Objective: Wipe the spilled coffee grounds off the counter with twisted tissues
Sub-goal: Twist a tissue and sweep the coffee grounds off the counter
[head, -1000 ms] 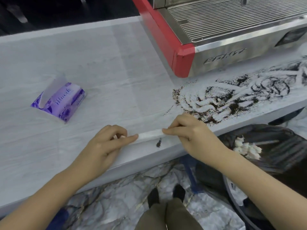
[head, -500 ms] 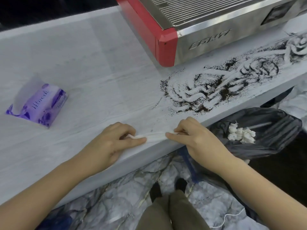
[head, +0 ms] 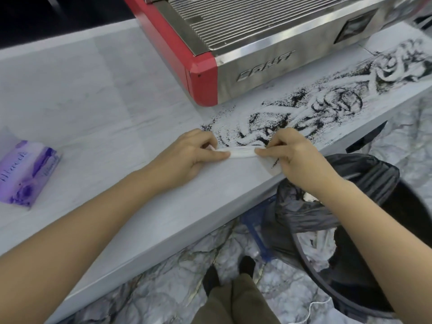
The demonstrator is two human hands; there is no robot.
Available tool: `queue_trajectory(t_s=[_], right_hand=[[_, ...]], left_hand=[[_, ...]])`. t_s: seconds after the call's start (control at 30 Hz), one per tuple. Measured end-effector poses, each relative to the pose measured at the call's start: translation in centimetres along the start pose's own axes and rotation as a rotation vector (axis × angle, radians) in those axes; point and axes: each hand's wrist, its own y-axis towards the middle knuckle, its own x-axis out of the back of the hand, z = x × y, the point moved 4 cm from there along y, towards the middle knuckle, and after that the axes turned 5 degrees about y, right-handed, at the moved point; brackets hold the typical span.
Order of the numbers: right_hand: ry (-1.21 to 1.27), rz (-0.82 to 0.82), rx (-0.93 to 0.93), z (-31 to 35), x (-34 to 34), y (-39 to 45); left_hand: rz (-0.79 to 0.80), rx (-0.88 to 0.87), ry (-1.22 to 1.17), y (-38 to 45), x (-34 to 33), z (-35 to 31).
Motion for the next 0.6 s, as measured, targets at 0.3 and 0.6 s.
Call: queue_trajectory(t_s=[0.3,0.6], right_hand=[[0.042,-0.039,0.016,0.9,1.9,-3.5],[0.004,-0.032,-0.037,-1.7,2.0,-3.0]], left_hand=[[-0.073,-0.006,-0.135,-1.5,-1.0,-3.0],[-0.048,-0.003,-0.061,1.1,-2.8,-2.8]])
